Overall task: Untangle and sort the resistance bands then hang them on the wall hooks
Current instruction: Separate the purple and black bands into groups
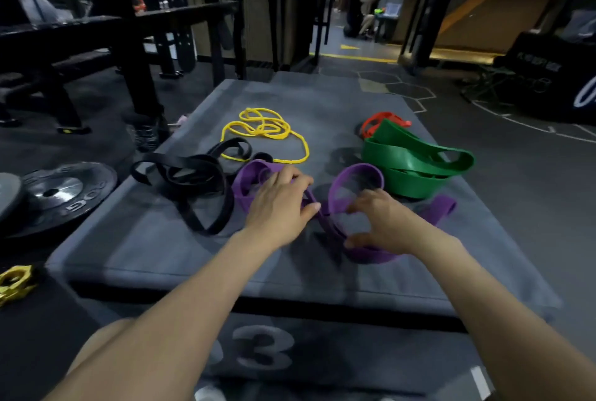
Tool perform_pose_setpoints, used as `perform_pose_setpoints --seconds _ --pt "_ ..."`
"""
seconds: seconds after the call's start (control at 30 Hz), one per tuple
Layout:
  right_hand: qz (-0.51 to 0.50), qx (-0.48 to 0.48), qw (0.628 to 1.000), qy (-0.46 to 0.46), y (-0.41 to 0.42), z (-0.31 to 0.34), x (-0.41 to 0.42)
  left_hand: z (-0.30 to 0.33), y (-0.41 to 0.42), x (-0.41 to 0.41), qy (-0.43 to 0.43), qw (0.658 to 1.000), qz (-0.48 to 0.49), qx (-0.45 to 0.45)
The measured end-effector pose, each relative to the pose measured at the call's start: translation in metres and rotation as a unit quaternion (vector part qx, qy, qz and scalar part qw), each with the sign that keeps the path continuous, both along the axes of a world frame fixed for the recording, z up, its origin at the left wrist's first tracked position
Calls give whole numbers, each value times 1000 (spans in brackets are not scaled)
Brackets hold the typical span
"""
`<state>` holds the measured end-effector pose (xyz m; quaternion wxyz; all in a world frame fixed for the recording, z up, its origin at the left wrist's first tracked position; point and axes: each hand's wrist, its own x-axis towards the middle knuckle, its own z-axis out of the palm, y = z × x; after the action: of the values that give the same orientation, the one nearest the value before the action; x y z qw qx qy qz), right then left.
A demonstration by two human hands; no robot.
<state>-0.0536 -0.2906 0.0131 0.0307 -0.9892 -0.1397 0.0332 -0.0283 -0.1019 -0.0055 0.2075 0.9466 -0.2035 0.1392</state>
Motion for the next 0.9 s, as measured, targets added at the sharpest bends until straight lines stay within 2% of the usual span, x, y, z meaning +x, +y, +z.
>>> perform_pose_setpoints --seconds 0.1,0.13,0.2,0.3,0.43,0.63,0.9 --pt "-38 -88 991 99 -25 -3 -17 -2 -16 -1 32 999 1 14" --pt "-39 -121 986 107 -31 -6 -19 -3 -19 -1 38 999 2 18" --pt "-33 -142 987 69 -38 -10 -19 -4 -23 -1 45 999 5 26" --pt "-33 -118 992 -25 -30 -10 -13 -4 -20 0 46 998 22 27" --pt "42 -5 992 -120 6 -10 -2 -3 1 8 63 995 81 -5" --pt "118 8 988 -103 46 -15 11 -10 25 13 87 992 78 -45" --pt "75 12 989 -129 27 -23 3 1 19 -1 86 991 39 -96"
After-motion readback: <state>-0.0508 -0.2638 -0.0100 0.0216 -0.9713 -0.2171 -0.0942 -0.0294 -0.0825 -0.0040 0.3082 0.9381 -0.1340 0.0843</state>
